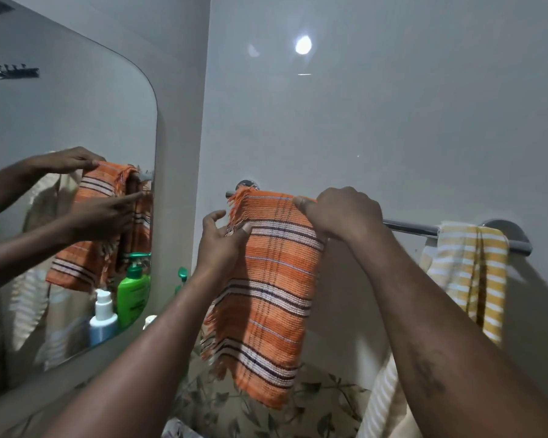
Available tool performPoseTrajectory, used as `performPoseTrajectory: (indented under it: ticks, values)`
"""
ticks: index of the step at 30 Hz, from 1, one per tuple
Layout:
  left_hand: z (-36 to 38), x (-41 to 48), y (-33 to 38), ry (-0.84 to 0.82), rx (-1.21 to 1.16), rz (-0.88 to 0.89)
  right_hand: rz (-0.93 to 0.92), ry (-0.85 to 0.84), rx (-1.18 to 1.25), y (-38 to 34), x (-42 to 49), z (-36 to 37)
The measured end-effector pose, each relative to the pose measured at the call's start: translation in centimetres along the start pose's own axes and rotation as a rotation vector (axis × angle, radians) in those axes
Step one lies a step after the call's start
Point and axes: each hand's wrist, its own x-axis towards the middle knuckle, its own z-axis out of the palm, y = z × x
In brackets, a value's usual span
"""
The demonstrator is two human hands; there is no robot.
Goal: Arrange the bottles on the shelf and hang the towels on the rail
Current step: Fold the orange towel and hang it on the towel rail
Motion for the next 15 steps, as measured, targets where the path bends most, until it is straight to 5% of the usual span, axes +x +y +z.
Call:
performPoseTrajectory:
  ticks: [7, 10, 13, 15]
  values:
    - [-0.1, -0.4, 0.0, -0.014, 0.059, 0.012, -0.031, 0.033, 0.015, 0.5, -0.6, 0.2]
    - [-0.2, -1.4, -0.5, -0.068, 0.065, 0.015, -0.164, 0.325, 0.222, 1.2, -2.0, 1.3]
    - [-0.3, -2.6, -1.3, -0.118, 0.083, -0.004, -0.223, 0.880, 0.435, 1.5, -5.8, 3.7]
    - [-0.5, -3.4, -2.1, -0.124, 0.064, -0.042, -0.089, 0.889, 0.553, 1.7, -8.4, 6.6]
